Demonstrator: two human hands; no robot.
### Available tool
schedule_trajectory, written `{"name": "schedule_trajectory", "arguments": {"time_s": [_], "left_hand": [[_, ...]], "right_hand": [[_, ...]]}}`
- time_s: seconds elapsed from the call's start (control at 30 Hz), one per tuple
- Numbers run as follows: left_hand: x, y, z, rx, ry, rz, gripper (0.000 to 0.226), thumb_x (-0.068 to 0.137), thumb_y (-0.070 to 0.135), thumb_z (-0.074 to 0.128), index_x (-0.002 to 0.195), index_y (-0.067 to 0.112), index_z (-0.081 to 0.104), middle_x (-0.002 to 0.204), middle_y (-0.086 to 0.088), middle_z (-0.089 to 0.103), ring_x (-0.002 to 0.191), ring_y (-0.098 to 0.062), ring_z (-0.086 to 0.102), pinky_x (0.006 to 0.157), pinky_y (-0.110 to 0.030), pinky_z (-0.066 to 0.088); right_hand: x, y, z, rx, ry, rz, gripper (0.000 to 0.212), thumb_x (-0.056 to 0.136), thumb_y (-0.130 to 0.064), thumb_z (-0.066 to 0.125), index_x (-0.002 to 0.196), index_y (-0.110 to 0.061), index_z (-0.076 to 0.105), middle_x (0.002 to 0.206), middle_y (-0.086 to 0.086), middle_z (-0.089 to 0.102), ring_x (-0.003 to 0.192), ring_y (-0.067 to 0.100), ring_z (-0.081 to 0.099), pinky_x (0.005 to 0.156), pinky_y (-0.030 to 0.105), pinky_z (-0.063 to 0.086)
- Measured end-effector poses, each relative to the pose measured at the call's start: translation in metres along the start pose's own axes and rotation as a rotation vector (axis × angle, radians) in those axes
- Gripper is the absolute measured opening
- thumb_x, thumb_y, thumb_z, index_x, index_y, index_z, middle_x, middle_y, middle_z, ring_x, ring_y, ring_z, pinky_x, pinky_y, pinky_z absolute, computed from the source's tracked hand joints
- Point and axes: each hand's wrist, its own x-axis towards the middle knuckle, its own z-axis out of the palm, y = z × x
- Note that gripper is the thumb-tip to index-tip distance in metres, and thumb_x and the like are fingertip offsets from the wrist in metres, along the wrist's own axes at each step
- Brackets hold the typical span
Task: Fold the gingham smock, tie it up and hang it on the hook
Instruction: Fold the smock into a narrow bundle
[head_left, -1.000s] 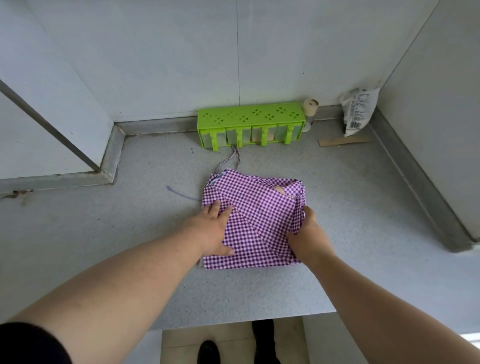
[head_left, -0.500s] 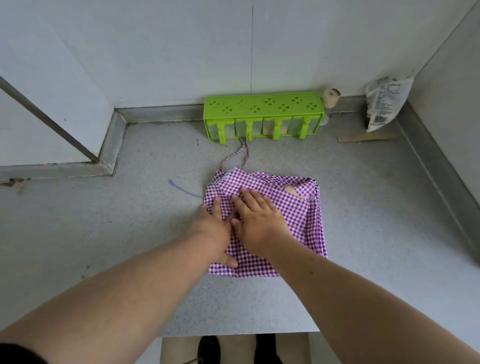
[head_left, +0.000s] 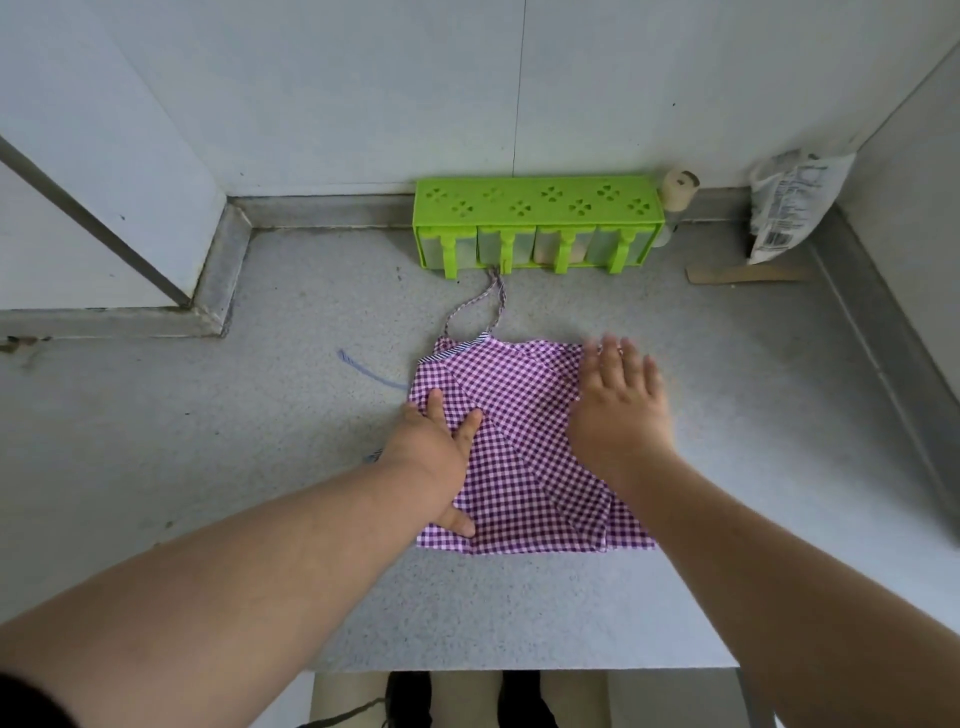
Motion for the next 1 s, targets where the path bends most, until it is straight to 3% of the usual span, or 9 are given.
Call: {"name": "schedule_trajectory", "arguments": {"time_s": [0.1,0.17,0.4,0.57,0.63,0.77,0.83,0.9,1.0], "left_hand": [[0.002,0.000,-0.002,0.082,0.023,-0.004,0.152,0.067,0.093,0.065,0.159,0.022,-0.033,0.164,-0.034,-0.030,0.156,-0.060,0.003,0.129,-0.055,0.023],[0.002,0.001,-0.001,0.132,0.038,0.001,0.151,0.068,0.098,0.057,0.160,0.017,-0.032,0.163,-0.038,-0.027,0.156,-0.061,0.005,0.129,-0.058,0.020],[-0.014,-0.034,0.027,0.135,0.196,0.108,0.137,0.077,0.097,0.044,0.159,0.019,-0.034,0.166,-0.022,-0.037,0.157,-0.044,-0.028,0.129,-0.060,-0.005],[-0.027,-0.057,0.042,0.175,0.248,0.408,0.114,0.089,0.085,0.045,0.168,0.026,-0.011,0.176,-0.004,-0.013,0.162,-0.032,-0.007,0.130,-0.053,0.006],[-0.032,-0.057,0.049,0.150,0.234,0.420,0.112,0.089,0.083,0.047,0.168,0.028,-0.012,0.177,-0.002,-0.014,0.163,-0.030,-0.005,0.130,-0.052,0.007],[-0.034,-0.050,0.053,0.061,0.283,0.402,0.101,0.095,0.064,0.053,0.169,0.026,-0.005,0.177,-0.004,-0.009,0.163,-0.028,-0.003,0.130,-0.049,0.005],[-0.036,-0.048,0.054,0.045,0.291,0.399,0.100,0.095,0.060,0.054,0.169,0.024,-0.004,0.177,-0.005,-0.009,0.164,-0.027,-0.004,0.128,-0.046,-0.003],[-0.037,-0.051,0.057,0.022,0.299,0.414,0.100,0.094,0.055,0.055,0.169,0.024,-0.003,0.178,-0.004,-0.008,0.164,-0.025,-0.004,0.126,-0.042,-0.009],[-0.039,-0.059,0.055,-0.062,0.329,0.436,0.093,0.094,0.050,0.058,0.169,0.026,0.009,0.177,0.001,0.008,0.163,-0.020,0.011,0.133,-0.042,0.002]], "right_hand": [[-0.042,-0.048,-0.004,0.136,0.091,-0.296,0.076,0.105,-0.046,0.029,0.164,-0.025,-0.014,0.172,0.002,-0.016,0.159,0.028,-0.017,0.127,0.053,-0.009],[-0.066,-0.060,0.015,0.124,0.018,-0.432,0.076,0.102,-0.058,0.028,0.166,-0.030,-0.002,0.175,0.002,-0.006,0.161,0.026,-0.007,0.128,0.053,-0.004],[-0.079,0.010,0.053,0.015,-0.073,-0.326,0.097,0.090,-0.088,0.014,0.165,-0.032,-0.010,0.172,-0.002,-0.015,0.160,0.021,-0.009,0.126,0.042,-0.013],[-0.079,0.010,0.044,-0.084,-0.175,-0.362,0.134,0.066,-0.107,0.021,0.163,-0.023,-0.019,0.173,0.007,-0.018,0.159,0.028,-0.015,0.129,0.050,-0.006],[-0.083,0.005,0.038,-0.081,-0.149,-0.362,0.136,0.065,-0.106,0.022,0.166,-0.020,-0.006,0.174,0.009,-0.004,0.161,0.032,-0.002,0.129,0.053,0.004],[-0.099,0.004,0.036,-0.110,0.035,-0.400,0.078,0.090,-0.075,0.041,0.147,-0.021,0.046,0.146,0.006,0.053,0.139,0.033,0.050,0.119,0.053,0.038],[-0.103,0.000,0.033,-0.135,0.019,-0.403,0.051,0.098,-0.045,0.057,0.142,-0.020,0.049,0.142,0.005,0.057,0.133,0.030,0.054,0.115,0.048,0.043],[-0.101,-0.003,0.022,-0.099,-0.045,-0.346,0.038,0.100,-0.025,0.056,0.137,-0.023,0.054,0.135,0.000,0.061,0.122,0.024,0.060,0.106,0.041,0.050],[-0.091,-0.002,0.000,0.102,-0.135,-0.172,0.032,0.102,-0.026,0.048,0.131,-0.032,0.059,0.126,-0.004,0.066,0.111,0.023,0.065,0.097,0.037,0.055]]}}
